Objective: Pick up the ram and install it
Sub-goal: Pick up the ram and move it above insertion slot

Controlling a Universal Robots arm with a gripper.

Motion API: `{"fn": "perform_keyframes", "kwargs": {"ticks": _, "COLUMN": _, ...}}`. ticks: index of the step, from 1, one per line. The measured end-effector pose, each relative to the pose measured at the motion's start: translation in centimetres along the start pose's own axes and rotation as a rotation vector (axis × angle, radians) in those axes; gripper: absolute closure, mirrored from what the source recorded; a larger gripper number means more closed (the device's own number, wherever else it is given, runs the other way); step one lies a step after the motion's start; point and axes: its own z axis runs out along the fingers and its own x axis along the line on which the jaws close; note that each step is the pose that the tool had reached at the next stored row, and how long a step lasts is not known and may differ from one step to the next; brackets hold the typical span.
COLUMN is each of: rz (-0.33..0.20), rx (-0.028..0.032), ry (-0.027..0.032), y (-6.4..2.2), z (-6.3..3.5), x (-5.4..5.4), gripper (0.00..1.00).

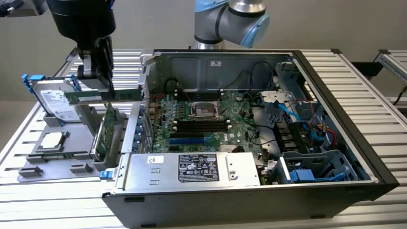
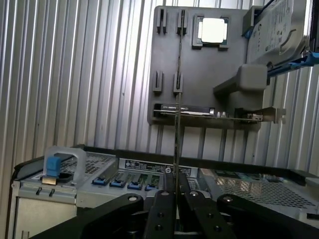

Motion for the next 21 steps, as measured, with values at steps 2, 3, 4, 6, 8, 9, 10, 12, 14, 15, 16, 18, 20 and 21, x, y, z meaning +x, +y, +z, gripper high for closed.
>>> {"fn": "perform_keyframes", "kwargs": {"ticks": 2, "rz": 0.0, "rx": -0.0001, "ry": 0.0001, "y": -0.69, "z": -0.11, "x": 0.0, "gripper": 0.86}}
{"fn": "perform_keyframes", "kwargs": {"ticks": 3, "rz": 0.0, "rx": -0.0001, "ry": 0.0002, "y": -1.01, "z": -0.16, "x": -0.1, "gripper": 0.86}}
{"fn": "perform_keyframes", "kwargs": {"ticks": 4, "rz": 0.0, "rx": 0.0, "ry": 0.0001, "y": -1.34, "z": -0.19, "x": -0.1, "gripper": 0.86}}
{"fn": "perform_keyframes", "kwargs": {"ticks": 6, "rz": 0.0, "rx": 0.0001, "ry": 0.0003, "y": -1.97, "z": -0.25, "x": -0.2, "gripper": 0.86}}
{"fn": "perform_keyframes", "kwargs": {"ticks": 8, "rz": 0.0, "rx": 0.0002, "ry": 0.0005, "y": -2.62, "z": -0.3, "x": -0.3, "gripper": 0.86}}
{"fn": "perform_keyframes", "kwargs": {"ticks": 9, "rz": 0.0, "rx": 0.0003, "ry": 0.0005, "y": -2.93, "z": -0.32, "x": -0.4, "gripper": 0.86}}
{"fn": "perform_keyframes", "kwargs": {"ticks": 10, "rz": 0.0, "rx": 0.0006, "ry": 0.0006, "y": -3.22, "z": -0.34, "x": -0.5, "gripper": 0.86}}
{"fn": "perform_keyframes", "kwargs": {"ticks": 12, "rz": 0.0, "rx": 0.0012, "ry": 0.0006, "y": -3.78, "z": -0.37, "x": -0.6, "gripper": 0.86}}
{"fn": "perform_keyframes", "kwargs": {"ticks": 14, "rz": 0.0, "rx": 0.0018, "ry": 0.0007, "y": -4.31, "z": -0.4, "x": -0.8, "gripper": 0.86}}
{"fn": "perform_keyframes", "kwargs": {"ticks": 15, "rz": 0.0, "rx": 0.0019, "ry": 0.0009, "y": -4.58, "z": -0.43, "x": -0.9, "gripper": 0.86}}
{"fn": "perform_keyframes", "kwargs": {"ticks": 16, "rz": 0.0, "rx": 0.0022, "ry": 0.0011, "y": -4.87, "z": -0.45, "x": -1.0, "gripper": 0.86}}
{"fn": "perform_keyframes", "kwargs": {"ticks": 18, "rz": 0.0, "rx": 0.0026, "ry": 0.0013, "y": -5.47, "z": -0.47, "x": -1.3, "gripper": 0.86}}
{"fn": "perform_keyframes", "kwargs": {"ticks": 20, "rz": 0.0, "rx": 0.003, "ry": 0.0014, "y": -6.16, "z": -0.5, "x": -1.6, "gripper": 0.86}}
{"fn": "perform_keyframes", "kwargs": {"ticks": 21, "rz": 0.0, "rx": 0.0031, "ry": 0.0014, "y": -6.55, "z": -0.51, "x": -1.7, "gripper": 0.86}}
